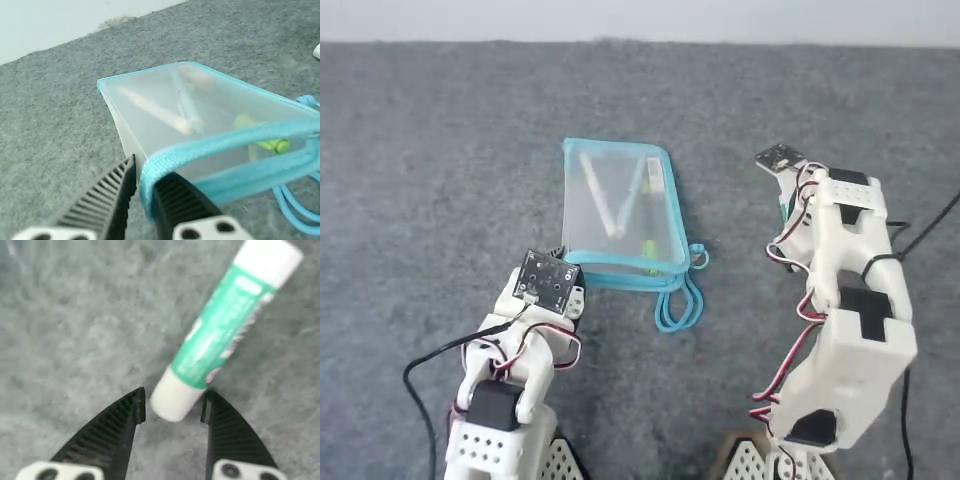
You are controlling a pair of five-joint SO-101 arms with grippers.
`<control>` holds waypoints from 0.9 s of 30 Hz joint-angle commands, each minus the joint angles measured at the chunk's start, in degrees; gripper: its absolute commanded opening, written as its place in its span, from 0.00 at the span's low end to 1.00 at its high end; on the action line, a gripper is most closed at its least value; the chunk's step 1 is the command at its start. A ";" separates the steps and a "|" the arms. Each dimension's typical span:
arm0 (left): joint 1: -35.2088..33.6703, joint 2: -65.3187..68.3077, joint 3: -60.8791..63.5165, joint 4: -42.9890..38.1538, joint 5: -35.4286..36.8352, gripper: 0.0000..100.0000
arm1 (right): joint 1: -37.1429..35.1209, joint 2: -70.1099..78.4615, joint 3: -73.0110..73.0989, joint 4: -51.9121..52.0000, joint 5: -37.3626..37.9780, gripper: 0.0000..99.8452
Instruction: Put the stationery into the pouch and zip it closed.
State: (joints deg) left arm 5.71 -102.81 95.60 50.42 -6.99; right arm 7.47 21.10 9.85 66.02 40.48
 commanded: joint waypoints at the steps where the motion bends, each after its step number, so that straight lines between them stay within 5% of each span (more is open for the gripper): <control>1: 0.18 -1.41 -1.10 -2.37 0.44 0.01 | 1.45 -0.13 -2.81 -2.59 -2.55 0.15; 4: 0.26 -1.41 -1.01 -2.37 0.44 0.01 | 1.01 -0.57 -2.90 -2.59 -3.25 0.09; 14: 0.09 -1.41 -0.92 -2.29 0.44 0.01 | -2.86 -0.04 -4.66 -2.59 -2.90 0.18; 22: 0.09 -1.41 -0.92 -2.37 0.44 0.01 | -1.98 -0.40 -4.22 -1.89 -3.25 0.00; 27: -0.09 -1.41 -0.92 -2.37 0.44 0.01 | -0.57 -4.26 -4.22 1.71 -7.12 0.01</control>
State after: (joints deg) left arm 5.71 -102.81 95.60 50.42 -6.99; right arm 5.89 21.89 8.35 65.23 35.74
